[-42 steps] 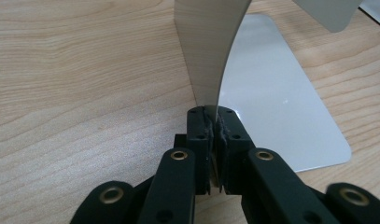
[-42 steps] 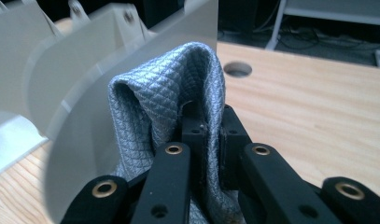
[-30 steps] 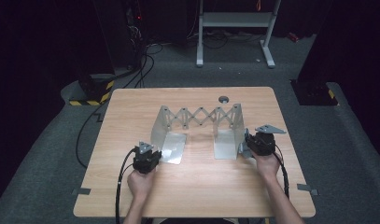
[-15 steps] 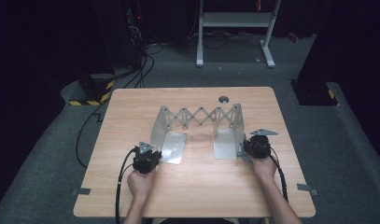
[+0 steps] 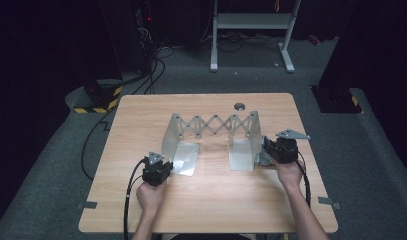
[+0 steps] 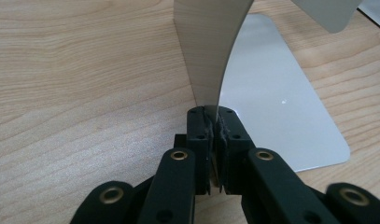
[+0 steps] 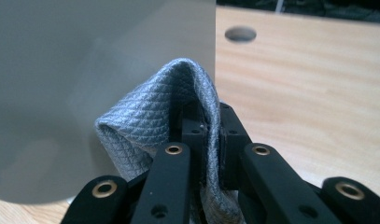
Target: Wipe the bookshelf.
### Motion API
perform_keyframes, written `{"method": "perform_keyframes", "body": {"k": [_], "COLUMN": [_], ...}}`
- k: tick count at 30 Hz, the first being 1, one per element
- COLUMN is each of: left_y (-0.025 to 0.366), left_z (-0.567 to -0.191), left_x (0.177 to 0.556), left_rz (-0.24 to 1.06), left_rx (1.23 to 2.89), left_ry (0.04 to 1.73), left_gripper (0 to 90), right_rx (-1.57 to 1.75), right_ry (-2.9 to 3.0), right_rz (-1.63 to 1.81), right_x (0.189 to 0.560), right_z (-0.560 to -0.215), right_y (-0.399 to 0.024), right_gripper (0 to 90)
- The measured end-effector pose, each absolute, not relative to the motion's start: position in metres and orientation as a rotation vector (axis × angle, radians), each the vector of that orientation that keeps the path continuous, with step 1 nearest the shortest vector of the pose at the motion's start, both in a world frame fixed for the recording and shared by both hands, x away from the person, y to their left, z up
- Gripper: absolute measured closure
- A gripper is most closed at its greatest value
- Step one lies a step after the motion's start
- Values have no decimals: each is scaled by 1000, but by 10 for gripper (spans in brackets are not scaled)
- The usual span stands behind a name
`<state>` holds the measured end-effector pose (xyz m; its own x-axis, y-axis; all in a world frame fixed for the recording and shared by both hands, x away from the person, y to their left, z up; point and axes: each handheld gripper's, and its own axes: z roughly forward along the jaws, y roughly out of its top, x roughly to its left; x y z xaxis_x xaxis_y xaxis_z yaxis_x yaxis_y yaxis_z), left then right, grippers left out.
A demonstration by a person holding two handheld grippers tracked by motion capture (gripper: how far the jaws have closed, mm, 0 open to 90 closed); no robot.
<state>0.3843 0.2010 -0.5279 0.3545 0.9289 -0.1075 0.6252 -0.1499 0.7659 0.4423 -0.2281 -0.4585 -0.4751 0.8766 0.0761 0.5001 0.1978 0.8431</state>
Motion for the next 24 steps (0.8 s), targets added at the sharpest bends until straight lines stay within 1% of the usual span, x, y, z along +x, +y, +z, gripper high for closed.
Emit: {"method": "perform_keyframes", "body": {"k": [16, 24], "left_y": [201, 201], "left_z": [-528, -528], "left_x": [384, 385], "left_rz": [511, 506], "left_rx": [1867, 1865], "left_ry": [1358, 1359], "left_gripper": [847, 848], "right_rx": [1171, 1161], "right_ry": [1957, 1931], "right_rz": [1288, 1296], "right_x": [432, 437], "right_z": [-408, -399], "right_y": [-229, -227], "right_gripper": [850, 850]}}
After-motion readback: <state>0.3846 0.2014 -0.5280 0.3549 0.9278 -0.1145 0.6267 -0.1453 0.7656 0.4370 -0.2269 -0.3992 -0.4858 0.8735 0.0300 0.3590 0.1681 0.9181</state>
